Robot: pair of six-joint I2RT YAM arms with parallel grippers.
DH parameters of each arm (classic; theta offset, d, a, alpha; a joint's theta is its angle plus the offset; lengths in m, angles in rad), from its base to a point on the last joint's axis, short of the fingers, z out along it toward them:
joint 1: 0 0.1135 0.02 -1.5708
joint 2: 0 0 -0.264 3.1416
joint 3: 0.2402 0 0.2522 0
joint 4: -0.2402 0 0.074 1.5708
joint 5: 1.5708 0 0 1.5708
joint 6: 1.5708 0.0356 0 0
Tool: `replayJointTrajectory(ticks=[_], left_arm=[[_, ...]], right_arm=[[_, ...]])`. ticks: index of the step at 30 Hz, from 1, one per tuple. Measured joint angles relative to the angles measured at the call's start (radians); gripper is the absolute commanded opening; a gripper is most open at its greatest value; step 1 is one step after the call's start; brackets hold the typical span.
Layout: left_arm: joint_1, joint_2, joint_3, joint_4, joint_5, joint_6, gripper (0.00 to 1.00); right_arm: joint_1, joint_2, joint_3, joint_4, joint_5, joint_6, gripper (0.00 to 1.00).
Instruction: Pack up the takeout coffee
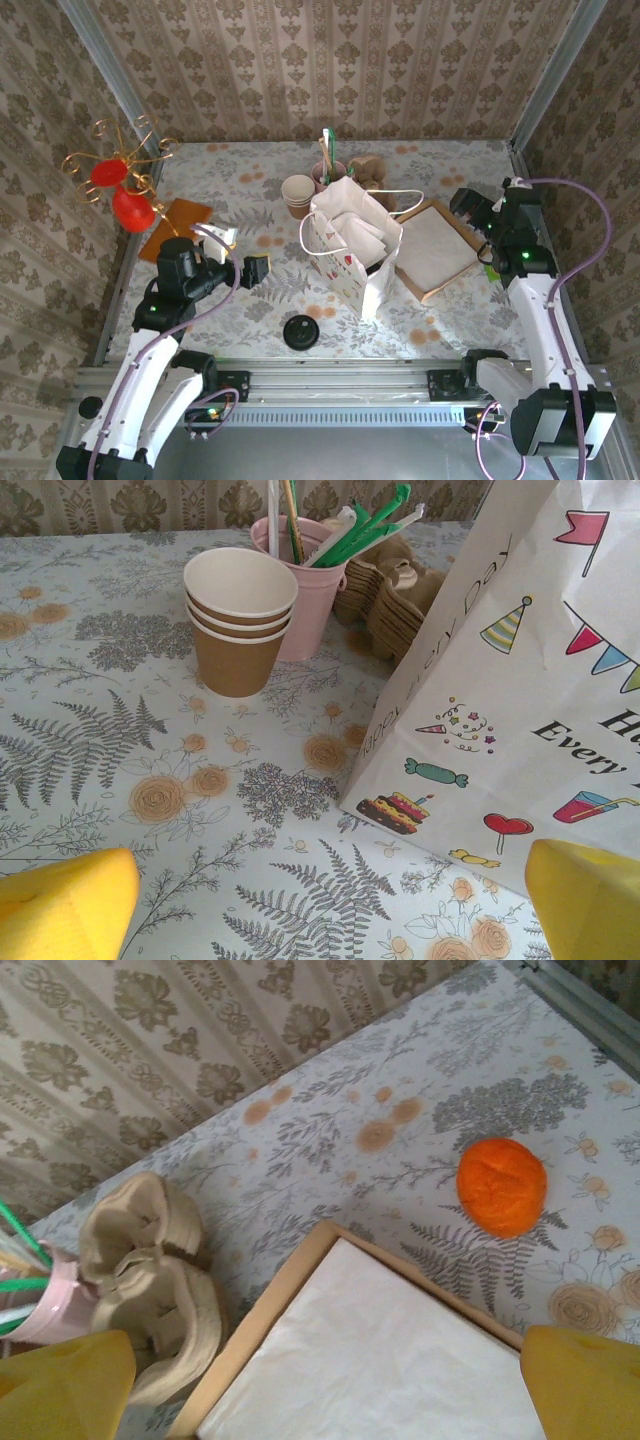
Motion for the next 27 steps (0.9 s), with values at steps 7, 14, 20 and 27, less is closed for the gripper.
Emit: replayJointTrajectory(ticks=[7, 14, 20, 27], left_arm=[[0.000, 0.000, 0.000, -0.001, -0.035, 0.000, 1.00], [0.000, 0.002, -0.002, -0.002, -0.086, -0.005, 1.00], [0.027, 0.033, -0.019, 0.030, -0.171, -0.058, 1.00], [0.072, 0.061, -0.061, 0.099, -0.323, -0.120, 1.00]], right_arm=[[-0.011, 0.064, -0.222, 0.233, 0.081, -0.011, 1.00], [-0.011, 0.082, -0.385, 0.415, 0.164, -0.100, 1.00], [-0.011, 0.141, -0.385, 0.531, 0.180, -0.137, 1.00], [-0.011, 0.161, -0.388, 0.589, 0.167, -0.195, 1.00]])
